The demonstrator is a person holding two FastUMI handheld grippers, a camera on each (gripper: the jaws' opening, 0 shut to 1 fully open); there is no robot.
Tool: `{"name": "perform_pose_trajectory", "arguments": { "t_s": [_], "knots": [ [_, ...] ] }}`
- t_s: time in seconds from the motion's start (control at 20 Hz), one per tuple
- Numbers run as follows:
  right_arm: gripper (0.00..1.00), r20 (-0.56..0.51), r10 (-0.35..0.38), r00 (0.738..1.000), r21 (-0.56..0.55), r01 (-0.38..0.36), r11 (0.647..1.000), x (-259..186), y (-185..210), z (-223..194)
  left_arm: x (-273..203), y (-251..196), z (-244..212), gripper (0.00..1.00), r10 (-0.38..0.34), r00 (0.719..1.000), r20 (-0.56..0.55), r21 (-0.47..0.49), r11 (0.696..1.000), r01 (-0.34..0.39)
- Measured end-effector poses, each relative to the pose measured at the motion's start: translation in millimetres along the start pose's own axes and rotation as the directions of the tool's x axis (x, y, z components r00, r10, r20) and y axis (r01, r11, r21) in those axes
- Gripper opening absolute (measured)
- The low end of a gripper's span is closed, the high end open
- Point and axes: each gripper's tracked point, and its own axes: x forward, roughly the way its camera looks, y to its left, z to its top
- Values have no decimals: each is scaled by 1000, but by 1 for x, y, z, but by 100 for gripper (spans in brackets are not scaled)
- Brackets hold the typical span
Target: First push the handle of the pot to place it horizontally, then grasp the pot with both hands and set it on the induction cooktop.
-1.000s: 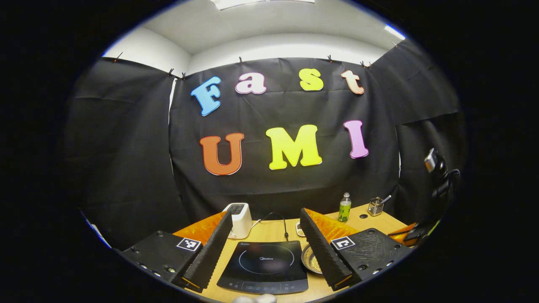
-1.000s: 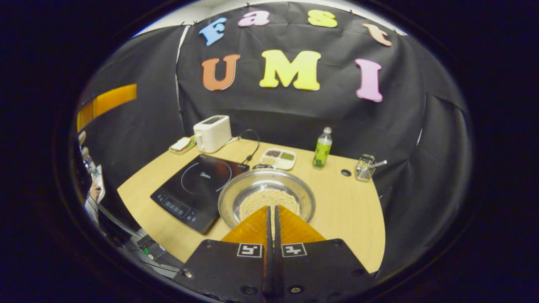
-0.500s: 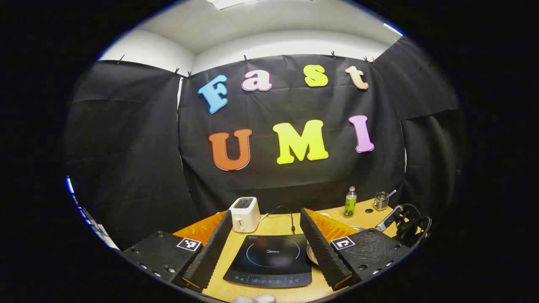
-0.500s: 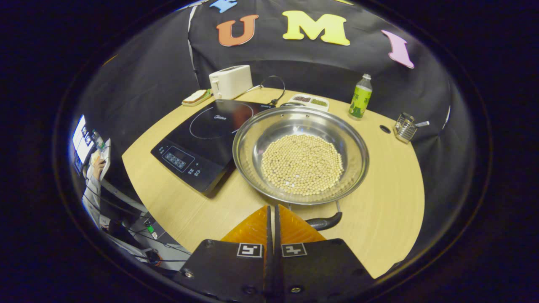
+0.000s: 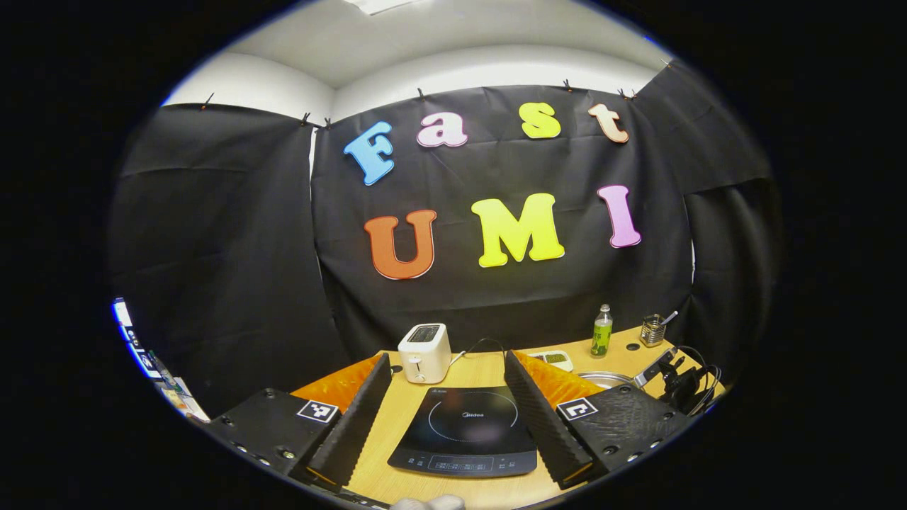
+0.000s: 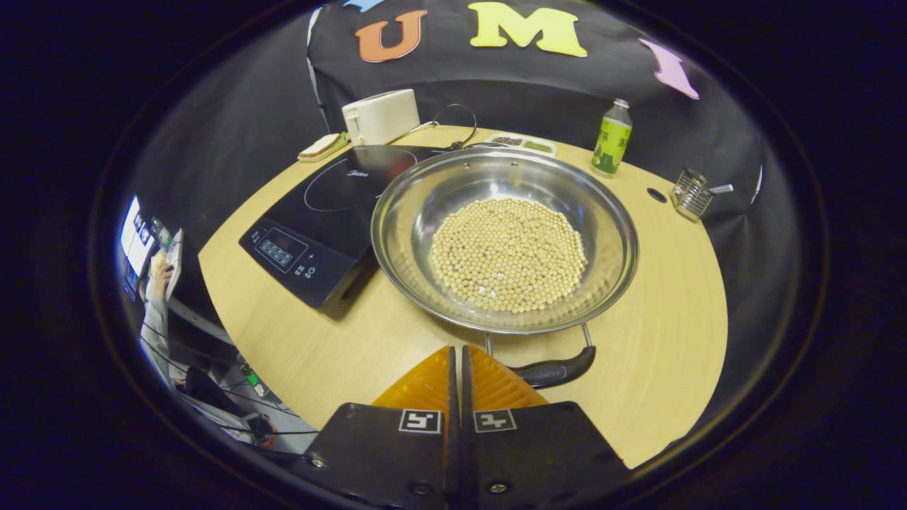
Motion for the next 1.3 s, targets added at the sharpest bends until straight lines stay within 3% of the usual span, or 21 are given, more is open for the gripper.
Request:
{"name": "perform_pose_trajectory", "arguments": {
  "t_s": [0.05,0.65,0.7,1.3],
  "knots": [
    [0,1,1,1000,0,-1,1000,1,-3,-2,1,-2,-2,96,-3,1000,-4,3,1000,3],
    [4,-9,-5,1000,6,5,1000,1,-39,-3,6,-12,-4,96,26,999,-27,9,1000,-25],
    [0,-10,-6,1000,1,6,1000,1,-43,-2,6,-13,-3,96,29,999,-26,9,1000,-29],
    [1,-9,-23,1000,6,23,1000,4,-93,3,6,-31,-3,96,68,997,-49,13,998,-67]
  ]
}}
